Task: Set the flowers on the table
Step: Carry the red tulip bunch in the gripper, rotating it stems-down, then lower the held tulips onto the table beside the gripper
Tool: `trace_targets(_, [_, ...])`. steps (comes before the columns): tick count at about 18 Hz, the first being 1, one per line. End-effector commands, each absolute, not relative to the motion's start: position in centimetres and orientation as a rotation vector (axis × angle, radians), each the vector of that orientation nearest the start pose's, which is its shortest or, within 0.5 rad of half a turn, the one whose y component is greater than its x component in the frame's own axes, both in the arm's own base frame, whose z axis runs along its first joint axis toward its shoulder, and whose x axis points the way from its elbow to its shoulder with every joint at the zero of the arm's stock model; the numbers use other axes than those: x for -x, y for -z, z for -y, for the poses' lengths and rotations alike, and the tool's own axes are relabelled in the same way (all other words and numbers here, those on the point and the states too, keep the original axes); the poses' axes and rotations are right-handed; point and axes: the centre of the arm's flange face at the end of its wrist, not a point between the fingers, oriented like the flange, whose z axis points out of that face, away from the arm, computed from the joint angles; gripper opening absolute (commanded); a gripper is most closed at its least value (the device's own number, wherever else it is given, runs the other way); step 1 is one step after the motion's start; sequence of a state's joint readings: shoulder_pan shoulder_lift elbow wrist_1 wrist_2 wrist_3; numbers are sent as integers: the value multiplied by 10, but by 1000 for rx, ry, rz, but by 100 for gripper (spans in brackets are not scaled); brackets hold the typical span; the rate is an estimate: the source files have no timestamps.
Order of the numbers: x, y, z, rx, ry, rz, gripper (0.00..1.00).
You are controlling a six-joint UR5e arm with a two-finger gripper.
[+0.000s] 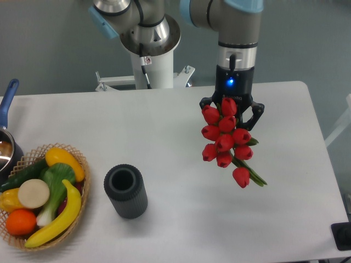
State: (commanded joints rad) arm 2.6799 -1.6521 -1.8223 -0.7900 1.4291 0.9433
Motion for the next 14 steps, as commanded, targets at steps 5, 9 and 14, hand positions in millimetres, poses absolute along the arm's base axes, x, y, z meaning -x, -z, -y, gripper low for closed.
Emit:
trace_targets(5, [425, -383, -354, 2960, -564, 135, 39])
trace_targets(9, [434, -354, -347, 3108, -561, 80, 39])
trace_targets(14, [440, -317, -356, 3204, -523, 28, 39])
